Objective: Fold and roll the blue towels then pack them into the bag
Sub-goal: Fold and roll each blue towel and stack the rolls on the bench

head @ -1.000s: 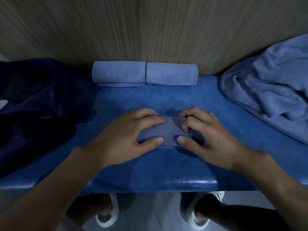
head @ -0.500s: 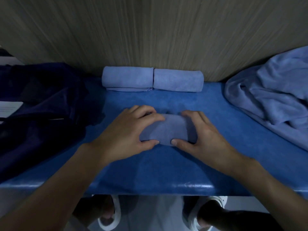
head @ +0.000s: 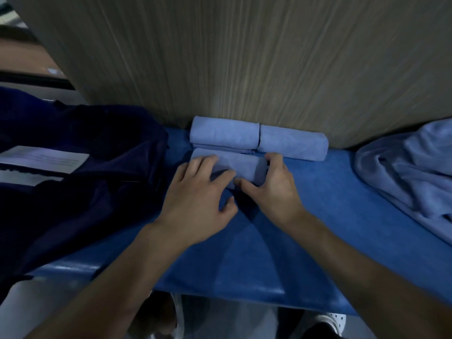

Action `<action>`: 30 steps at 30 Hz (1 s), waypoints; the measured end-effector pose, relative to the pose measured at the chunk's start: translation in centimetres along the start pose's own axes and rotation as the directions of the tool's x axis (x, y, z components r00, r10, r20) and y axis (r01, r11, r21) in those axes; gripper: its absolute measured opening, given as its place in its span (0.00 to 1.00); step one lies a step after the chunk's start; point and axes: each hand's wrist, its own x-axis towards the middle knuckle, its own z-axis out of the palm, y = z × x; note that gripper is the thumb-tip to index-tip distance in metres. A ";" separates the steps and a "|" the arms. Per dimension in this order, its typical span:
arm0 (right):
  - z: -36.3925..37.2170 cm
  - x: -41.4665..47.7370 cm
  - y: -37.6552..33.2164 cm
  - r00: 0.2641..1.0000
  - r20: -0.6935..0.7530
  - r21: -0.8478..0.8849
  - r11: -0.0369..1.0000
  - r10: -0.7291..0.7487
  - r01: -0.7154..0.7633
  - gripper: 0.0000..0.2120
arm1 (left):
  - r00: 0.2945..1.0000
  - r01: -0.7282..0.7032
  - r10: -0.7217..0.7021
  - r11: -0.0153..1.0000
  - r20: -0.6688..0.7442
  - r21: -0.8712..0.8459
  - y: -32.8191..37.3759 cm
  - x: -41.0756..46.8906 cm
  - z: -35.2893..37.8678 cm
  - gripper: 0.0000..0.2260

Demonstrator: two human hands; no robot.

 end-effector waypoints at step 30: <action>-8.7 -1.4 3.4 0.994 -0.098 -0.208 0.978 -0.047 0.026 0.18 | 0.995 -0.096 0.096 0.995 0.016 -0.041 5.6 3.8 -2.5 0.27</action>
